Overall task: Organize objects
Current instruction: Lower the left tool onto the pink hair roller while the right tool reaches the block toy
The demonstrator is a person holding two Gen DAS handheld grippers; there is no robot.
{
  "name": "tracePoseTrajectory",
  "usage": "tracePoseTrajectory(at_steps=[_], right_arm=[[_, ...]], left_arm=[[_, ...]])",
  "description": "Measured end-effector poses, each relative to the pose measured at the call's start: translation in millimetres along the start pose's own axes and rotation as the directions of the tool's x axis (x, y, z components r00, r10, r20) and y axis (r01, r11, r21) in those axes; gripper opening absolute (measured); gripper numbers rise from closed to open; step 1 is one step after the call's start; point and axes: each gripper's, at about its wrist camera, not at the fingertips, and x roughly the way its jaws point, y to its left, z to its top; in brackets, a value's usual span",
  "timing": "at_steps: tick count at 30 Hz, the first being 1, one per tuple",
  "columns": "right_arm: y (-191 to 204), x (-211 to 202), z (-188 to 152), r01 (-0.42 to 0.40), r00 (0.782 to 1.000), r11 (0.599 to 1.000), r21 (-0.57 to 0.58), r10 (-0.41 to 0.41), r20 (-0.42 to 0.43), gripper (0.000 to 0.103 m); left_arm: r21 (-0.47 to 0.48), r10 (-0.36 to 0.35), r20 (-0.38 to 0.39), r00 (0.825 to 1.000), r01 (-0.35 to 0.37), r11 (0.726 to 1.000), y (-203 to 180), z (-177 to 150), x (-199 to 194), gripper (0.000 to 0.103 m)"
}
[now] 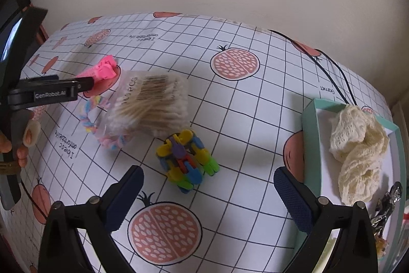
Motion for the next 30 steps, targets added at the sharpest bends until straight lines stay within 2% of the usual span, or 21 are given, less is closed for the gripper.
tracePoseTrajectory(at_steps=[6,11,12,14,16,19,21,26,28,30], right_arm=[[2.3,4.5,2.5,-0.003,1.0,1.0,-0.011,0.003,0.002,0.092],[0.8,5.4,2.8,-0.015,1.0,1.0,-0.002,0.015,0.002,0.081],[0.8,5.1,2.8,-0.018,1.0,1.0,-0.003,0.018,0.004,0.078],[1.9,4.0,2.8,-0.022,1.0,1.0,-0.005,0.022,0.006,0.069],[3.4,3.1,2.1,-0.021,1.0,1.0,-0.009,0.021,0.003,0.057],[5.2,2.6,1.0,-0.027,1.0,1.0,-0.011,0.027,-0.001,0.049],[5.6,2.5,0.2,-0.029,1.0,1.0,-0.011,0.029,-0.002,0.048],[1.0,1.5,-2.0,-0.049,0.999,0.999,0.015,0.049,0.004,0.047],[-0.8,1.2,-2.5,-0.06,0.998,0.998,0.031,0.06,0.003,0.047],[-1.5,0.3,-4.0,-0.068,0.998,0.997,0.04,0.068,-0.001,0.047]], left_arm=[[0.074,0.002,0.003,1.0,-0.002,0.997,-14.1,6.7,3.3,0.097],[0.089,-0.021,-0.002,1.0,0.021,0.996,-18.5,9.8,7.1,0.075],[0.088,-0.03,-0.003,1.0,0.03,0.996,-19.2,9.1,6.5,0.072],[0.086,-0.044,-0.006,0.999,0.045,0.995,-20.4,8.6,5.4,0.06],[0.093,-0.043,-0.009,0.999,0.044,0.995,-21.7,7.4,4.2,0.057],[0.094,-0.051,-0.008,0.999,0.051,0.994,-21.7,6.1,3.2,0.054],[0.089,-0.06,-0.013,0.998,0.061,0.994,-21.3,5.9,2.9,0.049],[0.072,-0.067,-0.012,0.998,0.068,0.995,-18.5,4.0,0.8,0.046],[0.045,-0.097,-0.021,0.995,0.098,0.994,-15.8,1.3,0.7,0.04],[0.028,-0.091,-0.019,0.996,0.092,0.995,-13.4,-1.5,-0.9,0.036]])
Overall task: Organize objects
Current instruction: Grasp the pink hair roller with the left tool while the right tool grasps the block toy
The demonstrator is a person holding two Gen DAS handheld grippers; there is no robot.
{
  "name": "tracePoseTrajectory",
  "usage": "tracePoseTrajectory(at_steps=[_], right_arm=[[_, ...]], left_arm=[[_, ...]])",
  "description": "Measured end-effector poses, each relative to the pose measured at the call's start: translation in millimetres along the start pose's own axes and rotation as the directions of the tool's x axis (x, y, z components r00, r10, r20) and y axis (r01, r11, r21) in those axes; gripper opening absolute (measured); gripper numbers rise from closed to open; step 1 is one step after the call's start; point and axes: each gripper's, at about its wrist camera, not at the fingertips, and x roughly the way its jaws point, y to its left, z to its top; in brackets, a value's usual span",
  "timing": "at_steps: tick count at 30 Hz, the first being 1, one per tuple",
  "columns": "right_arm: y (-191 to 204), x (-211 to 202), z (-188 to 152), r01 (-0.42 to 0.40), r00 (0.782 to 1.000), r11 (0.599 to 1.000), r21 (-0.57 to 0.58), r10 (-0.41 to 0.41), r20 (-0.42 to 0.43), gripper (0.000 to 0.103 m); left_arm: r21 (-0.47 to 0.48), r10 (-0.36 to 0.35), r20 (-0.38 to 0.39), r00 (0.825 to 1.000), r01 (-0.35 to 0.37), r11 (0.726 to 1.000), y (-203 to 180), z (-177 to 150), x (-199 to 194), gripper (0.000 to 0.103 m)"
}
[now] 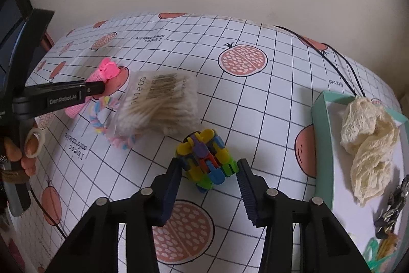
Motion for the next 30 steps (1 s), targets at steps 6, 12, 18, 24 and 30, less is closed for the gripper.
tracePoseTrajectory(at_steps=[6,12,18,24,30], right_arm=[[-3.0,-6.2,-7.5,0.0,1.0,1.0,0.019,0.0,-0.014,0.047],[-5.6,-22.2,-17.3,0.002,1.0,0.999,0.036,-0.002,-0.015,0.04],[-5.3,-33.6,-32.1,0.007,0.999,0.999,0.041,-0.006,-0.032,0.04],[-8.6,-40.8,-41.0,0.002,0.999,0.998,0.059,0.0,-0.036,0.04],[-11.9,-50.6,-45.5,-0.013,0.999,0.997,0.081,0.015,-0.029,0.035]], left_arm=[[-0.066,-0.018,-0.015,1.0,0.017,0.998,3.2,-9.7,-5.6,0.03],[-0.148,-0.029,-0.018,0.999,0.026,0.989,5.0,-28.0,-15.1,0.028],[-0.211,-0.017,-0.026,1.0,0.011,0.977,7.9,-51.3,-26.2,0.028],[-0.259,-0.03,-0.046,0.998,0.017,0.966,13.4,-71.9,-37.5,0.028],[-0.285,-0.046,-0.047,0.998,0.03,0.958,12.2,-81.3,-51.9,0.028]])
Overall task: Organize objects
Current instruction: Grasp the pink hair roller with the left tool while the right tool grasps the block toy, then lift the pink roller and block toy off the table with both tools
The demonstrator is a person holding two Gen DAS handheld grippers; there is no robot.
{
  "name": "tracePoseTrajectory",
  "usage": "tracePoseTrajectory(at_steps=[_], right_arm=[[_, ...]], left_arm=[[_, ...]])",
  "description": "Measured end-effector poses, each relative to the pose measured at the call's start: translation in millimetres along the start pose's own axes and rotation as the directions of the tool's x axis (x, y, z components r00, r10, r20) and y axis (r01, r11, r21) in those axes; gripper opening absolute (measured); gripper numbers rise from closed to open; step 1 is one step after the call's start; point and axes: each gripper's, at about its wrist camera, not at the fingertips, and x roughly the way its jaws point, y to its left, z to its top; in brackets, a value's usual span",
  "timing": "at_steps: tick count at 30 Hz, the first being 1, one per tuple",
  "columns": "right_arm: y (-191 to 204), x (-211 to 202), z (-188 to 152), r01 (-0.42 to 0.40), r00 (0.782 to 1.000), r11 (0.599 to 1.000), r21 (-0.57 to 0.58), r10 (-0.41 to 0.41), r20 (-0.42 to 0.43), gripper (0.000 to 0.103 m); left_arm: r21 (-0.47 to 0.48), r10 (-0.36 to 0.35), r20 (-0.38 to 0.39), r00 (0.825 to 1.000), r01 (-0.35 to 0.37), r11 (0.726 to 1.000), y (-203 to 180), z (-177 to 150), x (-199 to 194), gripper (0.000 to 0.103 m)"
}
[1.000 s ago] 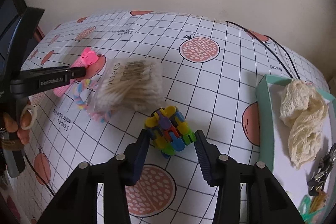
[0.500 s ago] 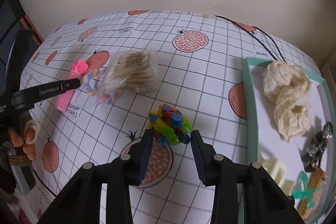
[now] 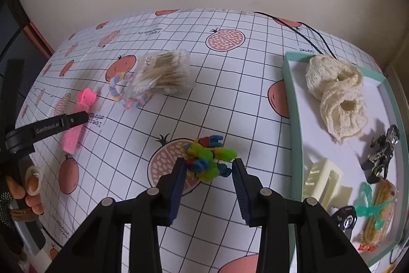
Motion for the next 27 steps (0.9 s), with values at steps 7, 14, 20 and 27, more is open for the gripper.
tracePoseTrajectory(at_steps=[7,14,20,27], right_arm=[[-5.0,-5.7,-7.0,-0.007,1.0,1.0,0.017,0.007,-0.011,0.031],[4.8,-4.4,-6.7,0.039,0.999,0.999,-0.031,-0.039,-0.002,0.031],[7.1,3.0,-3.3,0.051,0.999,0.998,-0.038,-0.051,-0.006,0.032],[7.1,14.9,-1.1,0.058,0.998,0.998,-0.029,-0.059,-0.025,0.032]], left_arm=[[-0.018,-0.032,-0.007,0.999,0.032,0.999,-1.3,-9.7,-12.1,0.028],[-0.055,-0.064,-0.027,0.998,0.063,0.997,-5.2,-17.1,-11.7,0.028],[-0.053,-0.064,-0.038,0.997,0.061,0.997,-9.3,-18.4,-7.3,0.028],[-0.061,-0.08,-0.045,0.996,0.077,0.995,-7.1,-16.4,-4.8,0.028]])
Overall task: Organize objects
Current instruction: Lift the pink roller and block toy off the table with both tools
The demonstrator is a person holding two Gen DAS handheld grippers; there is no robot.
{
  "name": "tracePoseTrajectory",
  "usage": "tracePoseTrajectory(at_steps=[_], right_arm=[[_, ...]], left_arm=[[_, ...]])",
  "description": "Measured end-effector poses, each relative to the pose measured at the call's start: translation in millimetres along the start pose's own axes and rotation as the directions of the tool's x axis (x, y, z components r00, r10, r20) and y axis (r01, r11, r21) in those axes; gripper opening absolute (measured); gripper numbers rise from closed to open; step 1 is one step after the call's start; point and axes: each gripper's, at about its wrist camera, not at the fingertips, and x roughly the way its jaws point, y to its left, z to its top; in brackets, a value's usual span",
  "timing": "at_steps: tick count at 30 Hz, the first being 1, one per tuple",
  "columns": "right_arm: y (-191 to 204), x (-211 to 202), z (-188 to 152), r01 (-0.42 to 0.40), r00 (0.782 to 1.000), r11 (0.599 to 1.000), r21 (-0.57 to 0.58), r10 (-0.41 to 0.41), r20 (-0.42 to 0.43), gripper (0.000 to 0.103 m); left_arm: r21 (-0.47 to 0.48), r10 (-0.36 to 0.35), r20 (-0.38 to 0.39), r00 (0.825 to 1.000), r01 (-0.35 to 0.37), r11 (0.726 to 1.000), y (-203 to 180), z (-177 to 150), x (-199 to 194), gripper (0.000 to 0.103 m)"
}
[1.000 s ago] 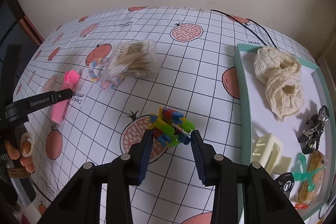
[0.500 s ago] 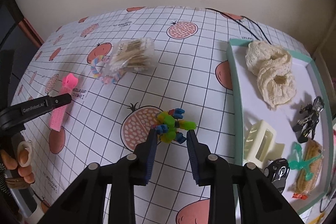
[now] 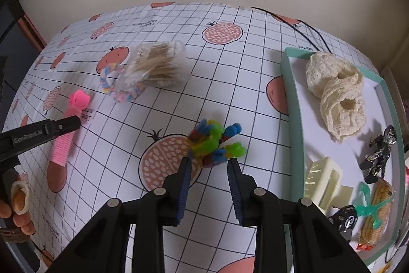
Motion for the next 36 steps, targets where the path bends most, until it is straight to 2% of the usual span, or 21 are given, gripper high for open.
tracePoseTrajectory(at_steps=[6,12,16,20,23,25,26,36], right_arm=[[6.2,5.6,-0.2,-0.004,1.0,1.0,-0.013,0.004,-0.002,0.031],[2.6,-0.8,2.1,-0.033,0.999,0.999,-0.008,0.033,0.017,0.02],[-5.8,-6.2,2.8,-0.075,0.997,0.997,0.018,0.074,0.023,0.02],[-12.0,-13.9,5.1,-0.071,0.996,0.997,0.034,0.069,0.049,0.021],[-14.5,-16.2,6.1,-0.071,0.996,0.996,0.046,0.068,0.057,0.031],[-17.4,-17.1,7.7,-0.082,0.995,0.994,0.066,0.077,0.07,0.056],[-17.5,-16.7,8.5,-0.082,0.994,0.994,0.066,0.078,0.07,0.06],[-1.3,4.3,12.0,-0.04,0.998,0.999,0.025,0.039,0.047,0.061]], left_arm=[[0.005,-0.006,-0.009,1.0,0.006,1.0,-1.5,0.3,2.4,0.028],[0.006,-0.005,-0.009,1.0,0.005,1.0,-2.3,0.7,1.2,0.028],[0.011,-0.009,-0.005,1.0,0.009,1.0,-4.9,1.0,-0.8,0.028],[0.011,-0.024,-0.004,1.0,0.024,1.0,-5.3,2.7,-2.8,0.028],[0.014,-0.03,-0.001,1.0,0.03,0.999,-5.7,2.6,-5.4,0.028],[0.014,-0.035,-0.001,0.999,0.035,0.999,-6.2,3.1,-6.4,0.028],[0.014,-0.039,-0.001,0.999,0.039,0.999,-6.5,3.4,-7.1,0.028],[0.022,-0.055,0.001,0.998,0.055,0.998,-14.8,9.0,-4.2,0.028]])
